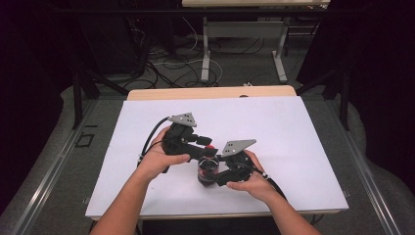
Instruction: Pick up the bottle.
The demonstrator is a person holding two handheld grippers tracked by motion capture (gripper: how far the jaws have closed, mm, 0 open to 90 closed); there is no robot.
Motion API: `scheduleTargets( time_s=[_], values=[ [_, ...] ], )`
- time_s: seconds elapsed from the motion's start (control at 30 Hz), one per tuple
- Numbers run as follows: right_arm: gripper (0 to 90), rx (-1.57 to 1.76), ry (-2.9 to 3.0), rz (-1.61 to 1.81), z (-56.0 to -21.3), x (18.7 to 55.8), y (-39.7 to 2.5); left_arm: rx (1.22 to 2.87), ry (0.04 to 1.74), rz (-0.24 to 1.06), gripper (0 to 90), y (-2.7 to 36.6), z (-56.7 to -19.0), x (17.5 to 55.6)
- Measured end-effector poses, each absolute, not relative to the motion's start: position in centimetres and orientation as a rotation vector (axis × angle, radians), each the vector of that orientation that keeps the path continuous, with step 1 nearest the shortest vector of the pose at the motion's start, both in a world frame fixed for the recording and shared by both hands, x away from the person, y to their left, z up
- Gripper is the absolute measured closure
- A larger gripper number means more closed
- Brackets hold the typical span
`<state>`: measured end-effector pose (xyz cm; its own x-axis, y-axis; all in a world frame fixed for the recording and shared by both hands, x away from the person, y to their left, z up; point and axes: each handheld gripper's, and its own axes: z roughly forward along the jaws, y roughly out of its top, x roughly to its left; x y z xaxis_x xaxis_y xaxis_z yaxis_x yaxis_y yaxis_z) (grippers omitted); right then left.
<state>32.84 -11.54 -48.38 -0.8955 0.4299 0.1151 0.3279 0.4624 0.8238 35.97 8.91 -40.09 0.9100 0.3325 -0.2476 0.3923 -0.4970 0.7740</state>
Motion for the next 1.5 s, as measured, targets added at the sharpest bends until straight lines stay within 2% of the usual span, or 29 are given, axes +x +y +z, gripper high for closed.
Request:
scheduleTargets(
  time_s=[0.13,0.23,0.5,0.83,1.1,1.23,1.5],
  values=[
    [31.3,0.677,2.593,1.421,-48.4,32.8,-11.5,2.130,0.502,-0.092,53.8,9.0,-40.2,36.0],
    [31.4,0.670,2.589,1.426,-48.4,32.8,-11.5,2.121,0.465,-0.093,59.6,9.0,-40.2,35.9],
    [31.4,0.678,2.573,1.419,-48.6,32.9,-11.4,2.149,0.470,-0.045,61.1,8.8,-40.1,35.6],
    [31.4,0.759,2.522,1.377,-48.6,32.9,-11.5,2.122,0.667,0.097,61.6,7.5,-40.0,34.3],
    [31.4,0.807,2.507,1.329,-48.7,33.0,-11.6,2.051,0.847,0.282,61.6,5.9,-40.5,32.7],
    [31.3,0.813,2.503,1.329,-48.7,33.1,-11.5,2.037,0.873,0.326,61.6,5.5,-40.6,32.2],
    [31.4,0.802,2.497,1.347,-48.7,33.1,-11.7,2.037,0.853,0.304,60.8,5.6,-40.4,32.4]
  ],
)
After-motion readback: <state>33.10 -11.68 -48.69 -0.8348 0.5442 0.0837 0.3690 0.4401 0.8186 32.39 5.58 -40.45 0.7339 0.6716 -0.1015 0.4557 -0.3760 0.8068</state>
